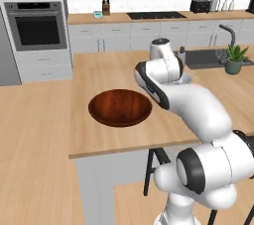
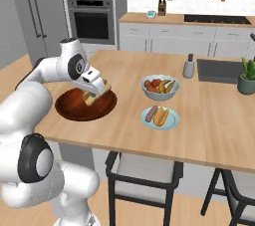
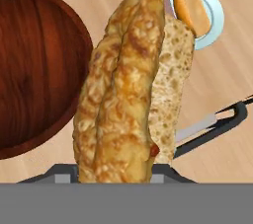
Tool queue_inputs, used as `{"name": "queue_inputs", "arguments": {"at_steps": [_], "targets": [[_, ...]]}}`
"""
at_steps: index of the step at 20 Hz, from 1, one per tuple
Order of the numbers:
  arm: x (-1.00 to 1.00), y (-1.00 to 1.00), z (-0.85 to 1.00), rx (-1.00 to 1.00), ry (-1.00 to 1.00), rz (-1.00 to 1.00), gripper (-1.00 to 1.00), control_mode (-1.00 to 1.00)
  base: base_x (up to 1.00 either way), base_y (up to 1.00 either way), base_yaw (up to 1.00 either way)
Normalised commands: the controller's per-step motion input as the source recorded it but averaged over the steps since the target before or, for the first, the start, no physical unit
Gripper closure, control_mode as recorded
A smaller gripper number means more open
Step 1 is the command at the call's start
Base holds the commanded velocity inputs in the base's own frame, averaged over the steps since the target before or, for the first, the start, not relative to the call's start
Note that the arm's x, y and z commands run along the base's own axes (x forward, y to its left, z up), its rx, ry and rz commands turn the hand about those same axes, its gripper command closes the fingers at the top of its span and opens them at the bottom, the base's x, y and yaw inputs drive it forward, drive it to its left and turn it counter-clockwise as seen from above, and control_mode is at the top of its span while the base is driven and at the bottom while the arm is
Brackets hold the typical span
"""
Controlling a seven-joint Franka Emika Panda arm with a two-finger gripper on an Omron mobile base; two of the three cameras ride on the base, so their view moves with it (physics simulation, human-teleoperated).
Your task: Place one bun and one sausage from the bowl on each plate.
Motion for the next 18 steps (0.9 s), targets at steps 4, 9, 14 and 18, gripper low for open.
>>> {"name": "queue_inputs", "arguments": {"at_steps": [4,9,14,18], "targets": [[-0.04,-0.40,0.44,0.04,0.16,0.03,1.00,-1.00,0.00,0.00,0.00],[-0.02,-0.39,0.00,0.13,0.00,0.00,1.00,-1.00,0.00,0.00,0.00],[0.00,-0.08,0.00,0.02,0.00,0.00,1.00,1.00,0.00,-0.70,0.00],[0.00,0.00,0.00,0.00,0.00,0.00,1.00,1.00,0.00,-1.00,0.00]]}}
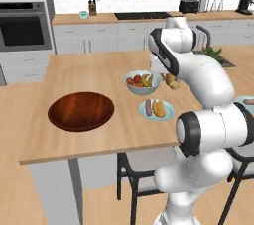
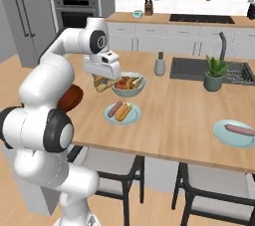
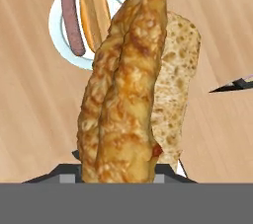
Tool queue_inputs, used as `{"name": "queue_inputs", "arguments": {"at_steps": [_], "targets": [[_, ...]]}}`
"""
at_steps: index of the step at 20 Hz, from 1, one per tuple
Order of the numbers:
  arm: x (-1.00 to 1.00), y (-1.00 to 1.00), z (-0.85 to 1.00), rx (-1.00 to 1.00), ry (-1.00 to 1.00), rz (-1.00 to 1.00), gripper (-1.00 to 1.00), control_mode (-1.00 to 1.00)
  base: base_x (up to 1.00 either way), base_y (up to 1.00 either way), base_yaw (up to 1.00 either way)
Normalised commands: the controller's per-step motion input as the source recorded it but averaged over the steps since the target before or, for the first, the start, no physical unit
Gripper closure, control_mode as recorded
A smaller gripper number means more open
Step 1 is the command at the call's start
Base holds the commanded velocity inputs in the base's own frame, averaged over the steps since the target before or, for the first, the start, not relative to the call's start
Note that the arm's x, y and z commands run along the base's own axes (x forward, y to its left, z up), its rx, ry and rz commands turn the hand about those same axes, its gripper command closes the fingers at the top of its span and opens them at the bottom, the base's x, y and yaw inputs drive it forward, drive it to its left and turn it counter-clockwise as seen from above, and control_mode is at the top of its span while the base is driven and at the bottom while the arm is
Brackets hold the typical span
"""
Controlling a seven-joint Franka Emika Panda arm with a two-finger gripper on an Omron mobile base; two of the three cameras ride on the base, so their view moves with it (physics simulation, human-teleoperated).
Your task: Place one bun and one sausage from the bowl on each plate.
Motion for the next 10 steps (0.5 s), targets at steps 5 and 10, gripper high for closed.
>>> {"name": "queue_inputs", "arguments": {"at_steps": [5,10], "targets": [[0.00,0.00,0.00,0.00,0.00,0.00,1.00,1.00,0.05,-1.00,0.00],[0.00,0.00,0.00,0.00,0.00,0.00,1.00,1.00,0.17,-1.00,0.00]]}}
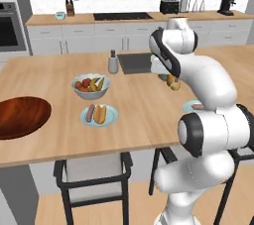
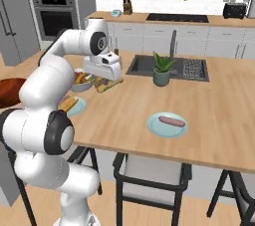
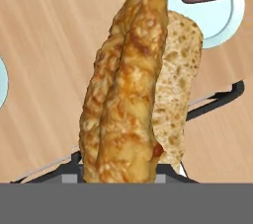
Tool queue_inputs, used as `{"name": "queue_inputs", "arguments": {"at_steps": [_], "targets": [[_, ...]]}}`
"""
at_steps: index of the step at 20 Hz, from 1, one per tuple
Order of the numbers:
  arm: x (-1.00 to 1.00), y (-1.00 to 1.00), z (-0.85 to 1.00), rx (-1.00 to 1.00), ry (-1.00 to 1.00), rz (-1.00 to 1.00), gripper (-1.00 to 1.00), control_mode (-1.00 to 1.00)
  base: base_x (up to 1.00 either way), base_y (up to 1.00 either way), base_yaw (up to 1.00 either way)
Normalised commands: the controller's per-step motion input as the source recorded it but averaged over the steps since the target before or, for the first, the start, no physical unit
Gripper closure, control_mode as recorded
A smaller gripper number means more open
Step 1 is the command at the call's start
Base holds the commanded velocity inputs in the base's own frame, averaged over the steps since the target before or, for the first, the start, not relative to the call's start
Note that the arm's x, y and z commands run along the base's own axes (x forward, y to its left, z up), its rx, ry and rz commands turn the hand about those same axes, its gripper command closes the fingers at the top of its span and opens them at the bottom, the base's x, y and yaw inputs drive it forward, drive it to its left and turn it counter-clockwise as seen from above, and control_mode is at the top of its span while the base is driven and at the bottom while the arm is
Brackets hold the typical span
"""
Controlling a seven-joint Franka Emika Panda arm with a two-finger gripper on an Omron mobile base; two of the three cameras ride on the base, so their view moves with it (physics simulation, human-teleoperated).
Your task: Place one bun and one sausage from the bowl on each plate.
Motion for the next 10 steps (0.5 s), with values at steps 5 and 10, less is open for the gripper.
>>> {"name": "queue_inputs", "arguments": {"at_steps": [5,10], "targets": [[0.07,-0.19,0.00,0.05,0.01,0.00,1.00,-1.00,0.17,-0.80,0.00],[0.69,-0.31,-0.35,0.13,0.04,0.00,1.00,-1.00,0.00,0.00,0.00]]}}
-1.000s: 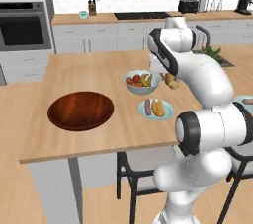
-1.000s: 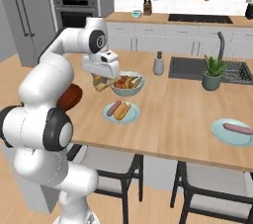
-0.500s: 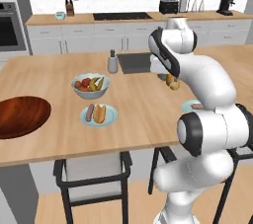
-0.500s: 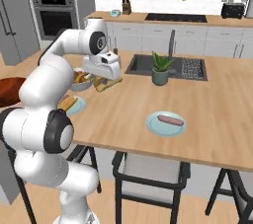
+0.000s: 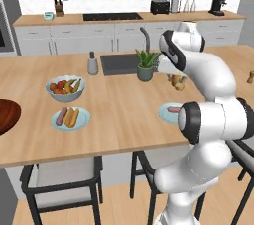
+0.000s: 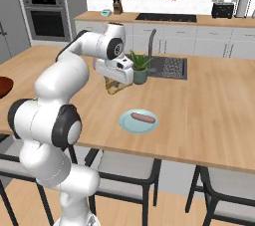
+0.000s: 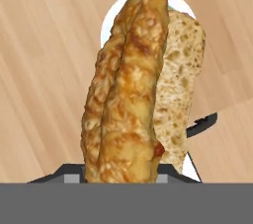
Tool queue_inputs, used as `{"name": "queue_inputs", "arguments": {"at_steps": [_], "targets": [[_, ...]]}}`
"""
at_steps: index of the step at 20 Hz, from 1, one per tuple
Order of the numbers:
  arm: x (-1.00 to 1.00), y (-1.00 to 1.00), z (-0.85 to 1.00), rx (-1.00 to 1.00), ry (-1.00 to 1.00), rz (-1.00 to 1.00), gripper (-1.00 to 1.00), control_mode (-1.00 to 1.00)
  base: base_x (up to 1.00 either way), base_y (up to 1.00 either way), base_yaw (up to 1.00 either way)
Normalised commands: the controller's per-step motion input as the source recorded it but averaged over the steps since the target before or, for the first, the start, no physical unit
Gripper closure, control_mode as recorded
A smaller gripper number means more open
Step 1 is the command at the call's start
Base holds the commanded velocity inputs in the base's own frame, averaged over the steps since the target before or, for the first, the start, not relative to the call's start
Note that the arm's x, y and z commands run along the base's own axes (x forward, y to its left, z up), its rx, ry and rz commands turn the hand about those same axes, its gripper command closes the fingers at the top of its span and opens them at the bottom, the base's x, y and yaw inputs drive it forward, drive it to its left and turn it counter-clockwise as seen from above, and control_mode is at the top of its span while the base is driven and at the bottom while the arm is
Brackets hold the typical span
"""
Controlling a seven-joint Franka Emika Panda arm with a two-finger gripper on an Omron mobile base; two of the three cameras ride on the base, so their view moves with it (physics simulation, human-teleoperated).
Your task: Place one bun and one sausage from the bowl on each plate.
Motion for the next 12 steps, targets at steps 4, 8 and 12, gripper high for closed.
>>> {"name": "queue_inputs", "arguments": {"at_steps": [4,8,12], "targets": [[0.54,-0.13,-0.77,0.07,0.10,-0.07,1.00,-1.00,0.00,0.00,0.00],[0.45,-0.51,-0.97,0.04,0.13,-0.16,1.00,-1.00,0.00,0.00,0.00],[0.50,-0.67,-0.84,0.10,0.07,-0.23,1.00,-1.00,0.00,0.00,0.00]]}}
